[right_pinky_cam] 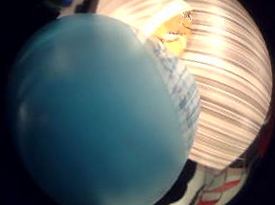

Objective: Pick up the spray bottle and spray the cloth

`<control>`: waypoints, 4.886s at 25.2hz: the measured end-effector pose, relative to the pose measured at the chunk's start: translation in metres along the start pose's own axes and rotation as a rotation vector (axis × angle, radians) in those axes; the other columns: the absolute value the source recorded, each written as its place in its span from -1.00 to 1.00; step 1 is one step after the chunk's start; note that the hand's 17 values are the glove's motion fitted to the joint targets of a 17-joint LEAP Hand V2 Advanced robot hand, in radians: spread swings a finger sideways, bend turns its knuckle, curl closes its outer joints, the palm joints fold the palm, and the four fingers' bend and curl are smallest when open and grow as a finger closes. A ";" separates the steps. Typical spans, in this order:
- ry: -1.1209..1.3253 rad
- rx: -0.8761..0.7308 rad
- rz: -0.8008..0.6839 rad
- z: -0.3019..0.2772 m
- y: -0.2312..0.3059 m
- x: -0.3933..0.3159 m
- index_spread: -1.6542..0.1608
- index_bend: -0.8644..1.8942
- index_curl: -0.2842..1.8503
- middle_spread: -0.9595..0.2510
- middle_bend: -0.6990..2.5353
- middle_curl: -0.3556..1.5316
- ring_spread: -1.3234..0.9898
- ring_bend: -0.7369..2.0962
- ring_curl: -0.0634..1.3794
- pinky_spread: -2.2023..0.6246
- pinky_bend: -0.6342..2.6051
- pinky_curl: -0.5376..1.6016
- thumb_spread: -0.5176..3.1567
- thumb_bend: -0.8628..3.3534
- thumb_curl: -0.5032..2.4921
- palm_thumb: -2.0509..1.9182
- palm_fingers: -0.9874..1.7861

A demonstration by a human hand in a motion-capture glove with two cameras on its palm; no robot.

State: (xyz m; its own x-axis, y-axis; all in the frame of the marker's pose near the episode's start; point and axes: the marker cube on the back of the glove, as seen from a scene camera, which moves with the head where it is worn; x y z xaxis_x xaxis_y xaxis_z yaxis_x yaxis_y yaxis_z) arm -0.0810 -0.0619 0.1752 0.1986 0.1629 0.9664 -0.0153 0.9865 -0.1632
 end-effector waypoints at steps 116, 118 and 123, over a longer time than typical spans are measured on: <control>0.051 -0.419 -0.409 0.160 0.066 -0.059 0.43 -0.26 -0.48 0.76 -0.42 -0.21 0.27 -0.22 -0.39 0.70 -0.34 -0.21 -0.17 -0.60 -0.27 0.50 -0.17; 0.057 -0.417 -0.408 0.160 0.065 -0.059 0.44 -0.26 -0.48 0.77 -0.42 -0.21 0.27 -0.22 -0.40 0.70 -0.34 -0.20 -0.16 -0.60 -0.27 0.50 -0.16; 0.016 -0.435 -0.342 0.162 0.067 -0.058 0.45 -0.26 -0.48 0.77 -0.43 -0.21 0.27 -0.23 -0.41 0.70 -0.34 -0.20 -0.16 -0.60 -0.28 0.50 -0.15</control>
